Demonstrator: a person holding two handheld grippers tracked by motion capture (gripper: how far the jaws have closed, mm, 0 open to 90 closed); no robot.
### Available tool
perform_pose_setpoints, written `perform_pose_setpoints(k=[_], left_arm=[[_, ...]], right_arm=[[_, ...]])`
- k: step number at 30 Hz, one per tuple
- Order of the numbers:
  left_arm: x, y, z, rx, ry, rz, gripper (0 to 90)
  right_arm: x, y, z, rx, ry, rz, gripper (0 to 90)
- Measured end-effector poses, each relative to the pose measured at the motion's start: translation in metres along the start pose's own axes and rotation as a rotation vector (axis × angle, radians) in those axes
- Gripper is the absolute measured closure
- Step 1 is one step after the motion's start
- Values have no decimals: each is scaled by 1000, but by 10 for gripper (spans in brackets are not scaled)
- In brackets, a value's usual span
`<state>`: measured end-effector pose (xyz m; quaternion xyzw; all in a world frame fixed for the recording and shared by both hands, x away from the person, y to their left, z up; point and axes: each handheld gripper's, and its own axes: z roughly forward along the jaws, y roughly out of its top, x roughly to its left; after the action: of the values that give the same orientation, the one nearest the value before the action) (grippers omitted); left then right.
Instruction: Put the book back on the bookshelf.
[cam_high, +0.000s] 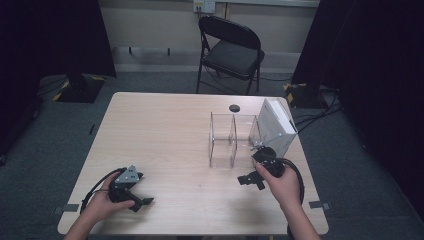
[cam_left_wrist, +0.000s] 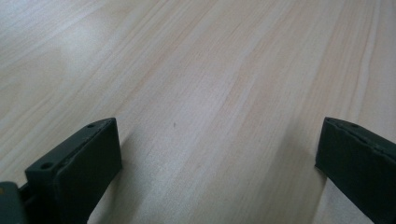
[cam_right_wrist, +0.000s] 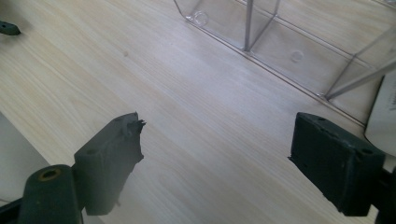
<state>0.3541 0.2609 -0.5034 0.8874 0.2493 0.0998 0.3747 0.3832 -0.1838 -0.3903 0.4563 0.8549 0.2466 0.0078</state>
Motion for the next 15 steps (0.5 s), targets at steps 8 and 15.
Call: perform_pose_setpoints(k=[8,15], left_arm=[[0,0,0,0,0,0,0],[0,0,0,0,0,0,0]], right_arm=[[5,1,9,5,7,-10,155],[10,2,17,13,10,-23,155]])
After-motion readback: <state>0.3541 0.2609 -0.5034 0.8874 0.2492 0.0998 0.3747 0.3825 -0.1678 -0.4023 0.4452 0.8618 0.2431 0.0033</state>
